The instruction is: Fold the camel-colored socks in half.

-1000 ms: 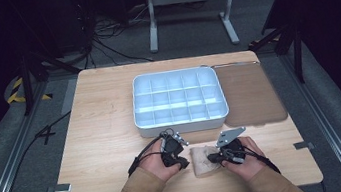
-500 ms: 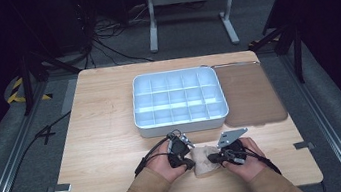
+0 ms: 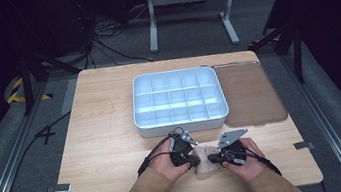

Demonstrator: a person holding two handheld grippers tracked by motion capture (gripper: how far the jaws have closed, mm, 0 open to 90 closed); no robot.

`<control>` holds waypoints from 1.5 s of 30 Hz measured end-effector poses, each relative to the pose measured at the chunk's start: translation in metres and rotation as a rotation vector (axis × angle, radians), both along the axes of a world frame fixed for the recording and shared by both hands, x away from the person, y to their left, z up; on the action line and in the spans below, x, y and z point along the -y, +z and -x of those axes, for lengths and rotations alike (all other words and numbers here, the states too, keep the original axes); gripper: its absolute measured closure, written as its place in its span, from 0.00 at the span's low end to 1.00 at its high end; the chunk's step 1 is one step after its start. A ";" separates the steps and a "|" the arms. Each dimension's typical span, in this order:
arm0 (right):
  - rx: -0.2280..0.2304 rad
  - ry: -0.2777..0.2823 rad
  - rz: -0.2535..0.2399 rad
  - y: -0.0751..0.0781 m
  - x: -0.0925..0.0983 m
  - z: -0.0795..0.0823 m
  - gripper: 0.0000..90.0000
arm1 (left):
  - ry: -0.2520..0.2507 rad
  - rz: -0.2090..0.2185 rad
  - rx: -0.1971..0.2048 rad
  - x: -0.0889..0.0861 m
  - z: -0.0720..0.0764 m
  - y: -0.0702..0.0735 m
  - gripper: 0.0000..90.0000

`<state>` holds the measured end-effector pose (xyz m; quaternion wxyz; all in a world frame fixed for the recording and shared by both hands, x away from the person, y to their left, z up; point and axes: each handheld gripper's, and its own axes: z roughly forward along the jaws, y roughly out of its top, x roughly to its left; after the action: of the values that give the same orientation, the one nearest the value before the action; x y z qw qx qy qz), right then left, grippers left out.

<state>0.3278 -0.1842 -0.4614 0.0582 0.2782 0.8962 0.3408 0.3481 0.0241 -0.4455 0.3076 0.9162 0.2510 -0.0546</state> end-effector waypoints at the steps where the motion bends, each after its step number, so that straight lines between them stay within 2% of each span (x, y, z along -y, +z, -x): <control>1: 0.000 -0.001 -0.001 0.000 0.000 0.000 1.00 | -0.003 0.007 -0.005 0.000 0.000 0.001 0.91; 7: 0.000 0.000 -0.003 0.000 -0.001 0.000 1.00 | -0.008 0.036 0.016 0.002 0.000 0.003 0.91; 8: -0.003 0.004 -0.008 -0.001 -0.001 0.001 1.00 | -0.014 0.044 0.025 0.004 0.001 0.004 0.91; 9: -0.025 0.017 -0.030 -0.001 -0.002 0.001 1.00 | -0.019 0.050 0.023 0.004 0.002 0.005 0.92; 10: -0.039 0.039 -0.056 -0.003 -0.006 0.002 1.00 | -0.032 0.047 0.021 0.006 0.003 0.007 0.91; 11: -0.038 0.044 -0.062 -0.003 -0.007 0.003 1.00 | -0.040 0.040 0.014 0.007 0.004 0.007 0.91; 14: -0.018 0.049 -0.046 -0.003 -0.010 0.005 1.00 | -0.037 0.036 0.015 0.007 0.004 0.007 0.91; 19: -0.026 0.045 -0.059 -0.003 -0.008 0.005 0.98 | -0.029 0.036 0.017 0.006 0.004 0.006 0.91; 21: -0.030 0.044 -0.059 0.000 -0.006 0.005 0.97 | -0.022 0.021 0.011 0.005 0.003 0.006 0.90; 25: -0.004 0.023 -0.068 0.012 0.008 0.005 0.97 | -0.021 0.013 0.000 0.004 0.002 0.007 0.91; 28: -0.012 -0.043 -0.050 0.018 0.025 0.001 0.96 | -0.021 0.003 0.008 0.006 0.002 0.009 0.91; 30: -0.033 -0.097 0.018 0.015 0.035 -0.002 0.96 | -0.024 -0.002 0.006 0.006 0.001 0.009 0.91; 31: -0.033 -0.097 0.018 0.015 0.035 -0.002 0.96 | -0.024 -0.002 0.006 0.006 0.001 0.009 0.91; 32: -0.059 -0.119 0.049 0.008 0.040 -0.003 0.96 | -0.026 -0.002 0.010 0.007 0.001 0.009 0.91; 36: -0.085 -0.105 0.054 0.001 0.036 -0.002 0.96 | -0.034 -0.002 0.004 0.010 0.000 0.009 0.90; 45: -0.069 -0.085 0.042 -0.001 0.027 0.003 0.97 | -0.066 0.011 0.026 0.021 0.001 0.008 0.90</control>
<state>0.3251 -0.2113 -0.4626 0.0474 0.3266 0.8918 0.3094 0.3476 0.0033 -0.4372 0.3139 0.9229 0.2164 -0.0544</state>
